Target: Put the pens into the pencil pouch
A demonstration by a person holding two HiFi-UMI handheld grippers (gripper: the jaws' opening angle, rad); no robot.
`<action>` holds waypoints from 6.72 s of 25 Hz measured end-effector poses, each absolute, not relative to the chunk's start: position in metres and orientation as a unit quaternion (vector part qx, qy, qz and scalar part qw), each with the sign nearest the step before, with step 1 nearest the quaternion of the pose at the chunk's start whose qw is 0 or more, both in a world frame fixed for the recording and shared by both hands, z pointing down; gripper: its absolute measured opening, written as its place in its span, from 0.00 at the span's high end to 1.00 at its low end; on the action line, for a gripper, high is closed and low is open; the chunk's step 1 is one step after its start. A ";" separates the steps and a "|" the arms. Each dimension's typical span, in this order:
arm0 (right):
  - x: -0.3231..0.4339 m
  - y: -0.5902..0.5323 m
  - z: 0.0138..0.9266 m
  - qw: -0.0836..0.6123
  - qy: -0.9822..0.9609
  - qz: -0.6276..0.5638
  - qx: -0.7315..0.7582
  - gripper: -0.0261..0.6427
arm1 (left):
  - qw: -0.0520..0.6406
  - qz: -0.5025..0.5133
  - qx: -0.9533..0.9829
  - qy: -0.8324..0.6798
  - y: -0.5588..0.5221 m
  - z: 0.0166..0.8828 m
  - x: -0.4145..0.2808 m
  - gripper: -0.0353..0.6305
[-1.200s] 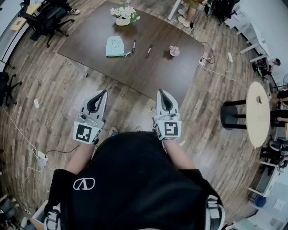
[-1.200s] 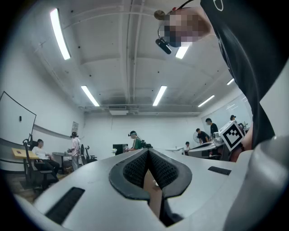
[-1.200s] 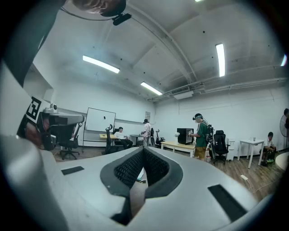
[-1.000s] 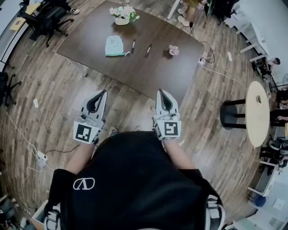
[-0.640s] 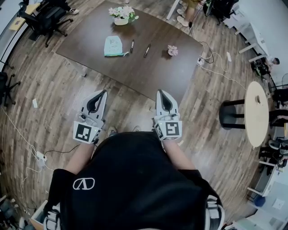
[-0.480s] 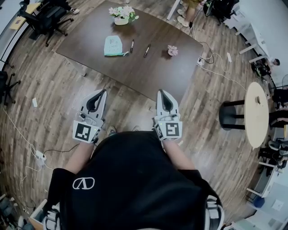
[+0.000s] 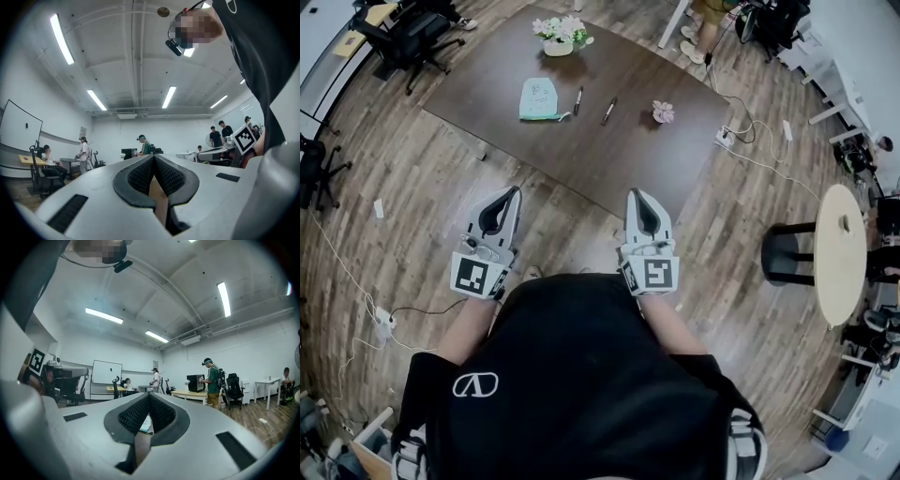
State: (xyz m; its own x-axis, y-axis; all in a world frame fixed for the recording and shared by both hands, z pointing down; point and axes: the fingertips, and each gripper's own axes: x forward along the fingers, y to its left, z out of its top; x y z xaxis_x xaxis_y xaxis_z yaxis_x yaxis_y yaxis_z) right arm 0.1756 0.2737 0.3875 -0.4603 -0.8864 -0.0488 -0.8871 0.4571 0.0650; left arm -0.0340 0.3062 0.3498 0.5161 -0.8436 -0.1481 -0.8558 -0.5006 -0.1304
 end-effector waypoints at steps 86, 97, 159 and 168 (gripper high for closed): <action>0.105 -0.076 0.406 -0.043 0.807 0.026 -0.588 0.96 | 0.156 -0.371 -0.885 0.234 -0.154 0.552 -0.093 0.36; 0.125 -0.063 0.421 -0.067 0.795 0.006 -0.603 0.96 | 0.089 -0.473 -0.864 0.149 -0.154 0.688 -0.105 0.36; 0.136 -0.069 0.430 -0.045 0.790 -0.020 -0.611 0.96 | -0.296 -0.214 -0.909 0.199 -0.169 0.592 -0.064 0.92; 0.146 -0.072 0.424 -0.025 0.784 -0.024 -0.620 0.96 | -0.353 -0.048 -0.902 0.246 -0.152 0.505 -0.055 0.92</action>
